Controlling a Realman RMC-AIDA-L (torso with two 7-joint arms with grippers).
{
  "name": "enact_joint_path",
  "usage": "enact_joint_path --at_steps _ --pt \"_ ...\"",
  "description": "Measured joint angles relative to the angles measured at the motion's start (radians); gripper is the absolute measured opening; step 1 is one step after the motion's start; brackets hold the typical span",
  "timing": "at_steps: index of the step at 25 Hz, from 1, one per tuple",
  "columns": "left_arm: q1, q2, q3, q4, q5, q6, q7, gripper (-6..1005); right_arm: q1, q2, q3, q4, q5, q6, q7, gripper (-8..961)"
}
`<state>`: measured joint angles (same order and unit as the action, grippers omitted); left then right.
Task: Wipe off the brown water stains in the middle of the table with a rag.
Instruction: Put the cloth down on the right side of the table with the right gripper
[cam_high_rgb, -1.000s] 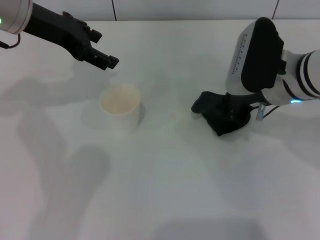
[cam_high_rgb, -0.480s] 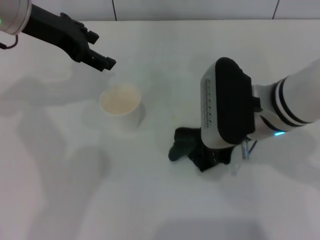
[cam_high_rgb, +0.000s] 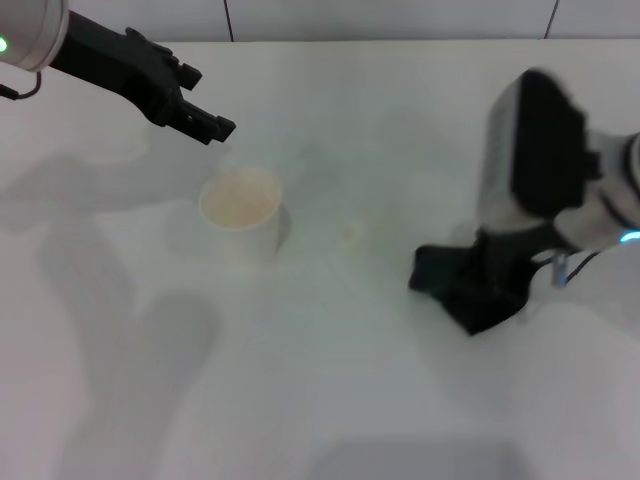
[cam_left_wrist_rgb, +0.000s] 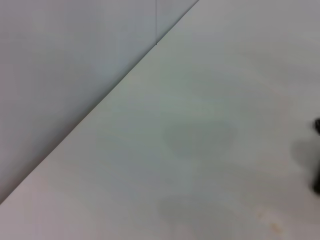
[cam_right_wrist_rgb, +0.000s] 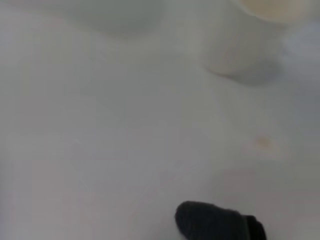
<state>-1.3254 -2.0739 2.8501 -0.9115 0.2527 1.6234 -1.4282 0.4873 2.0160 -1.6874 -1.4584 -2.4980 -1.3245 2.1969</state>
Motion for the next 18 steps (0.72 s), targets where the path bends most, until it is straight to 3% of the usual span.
enact_joint_path --at_steps 10,18 --pt "-0.011 0.000 0.000 0.028 0.028 -0.034 -0.002 876 -0.020 -0.005 0.317 0.092 -0.043 -0.039 0.001 207" --pt "-0.021 0.000 0.000 0.033 0.030 -0.038 -0.014 876 -0.005 -0.003 0.324 0.095 -0.046 -0.073 0.042 217"
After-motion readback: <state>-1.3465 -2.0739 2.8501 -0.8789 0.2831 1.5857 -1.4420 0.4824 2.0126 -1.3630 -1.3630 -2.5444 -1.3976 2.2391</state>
